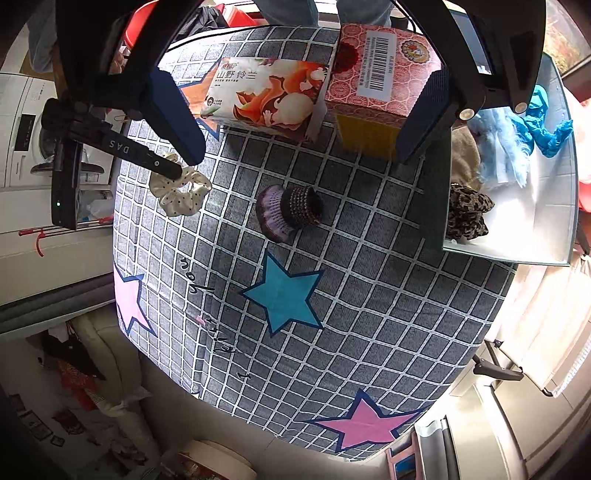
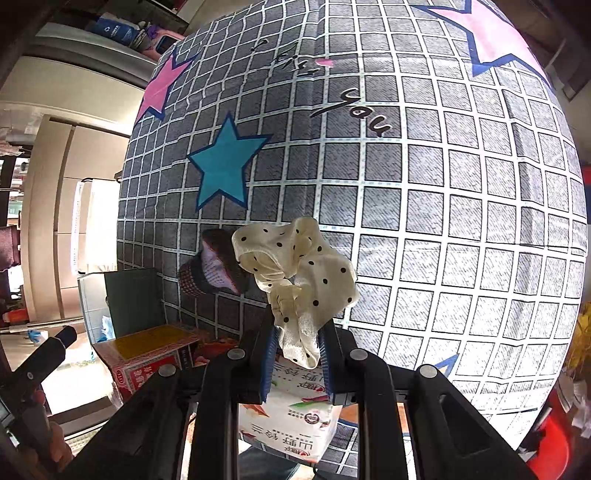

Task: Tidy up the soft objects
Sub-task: 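Grasp pink-and-brown knit sock with left tool while right tool lifts the scrunchie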

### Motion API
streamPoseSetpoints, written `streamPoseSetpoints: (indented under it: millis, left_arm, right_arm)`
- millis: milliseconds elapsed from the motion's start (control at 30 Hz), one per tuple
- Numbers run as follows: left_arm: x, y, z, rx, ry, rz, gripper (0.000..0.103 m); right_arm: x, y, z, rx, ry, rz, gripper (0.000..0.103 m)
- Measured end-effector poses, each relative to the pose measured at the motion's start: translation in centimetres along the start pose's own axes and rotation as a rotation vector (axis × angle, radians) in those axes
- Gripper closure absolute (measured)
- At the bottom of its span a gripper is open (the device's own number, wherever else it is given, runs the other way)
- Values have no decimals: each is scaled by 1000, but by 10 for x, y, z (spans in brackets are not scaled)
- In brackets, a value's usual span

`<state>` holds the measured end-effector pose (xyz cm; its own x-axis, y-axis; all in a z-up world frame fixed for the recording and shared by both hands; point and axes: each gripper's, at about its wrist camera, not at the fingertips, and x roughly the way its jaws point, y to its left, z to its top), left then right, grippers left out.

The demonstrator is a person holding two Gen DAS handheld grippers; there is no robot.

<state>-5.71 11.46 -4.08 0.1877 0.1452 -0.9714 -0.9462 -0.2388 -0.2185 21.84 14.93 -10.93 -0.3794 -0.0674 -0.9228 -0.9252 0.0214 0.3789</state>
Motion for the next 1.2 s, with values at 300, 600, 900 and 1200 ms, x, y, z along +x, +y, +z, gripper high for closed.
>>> streamPoseSetpoints:
  millis: [300, 600, 900, 1200]
  left_arm:
    - [111, -38, 22, -33, 62, 197, 0]
    - [168, -26, 28, -99, 121, 272, 0]
    - [196, -7, 23, -160, 167, 243, 0]
    - [201, -10, 22, -147, 116, 245, 0]
  right_arm:
    - [9, -76, -28, 59, -45, -182, 31]
    - [37, -80, -14, 1, -76, -286, 30]
    - [73, -66, -18, -101, -46, -344, 4]
    - [89, -55, -28, -104, -30, -378, 0]
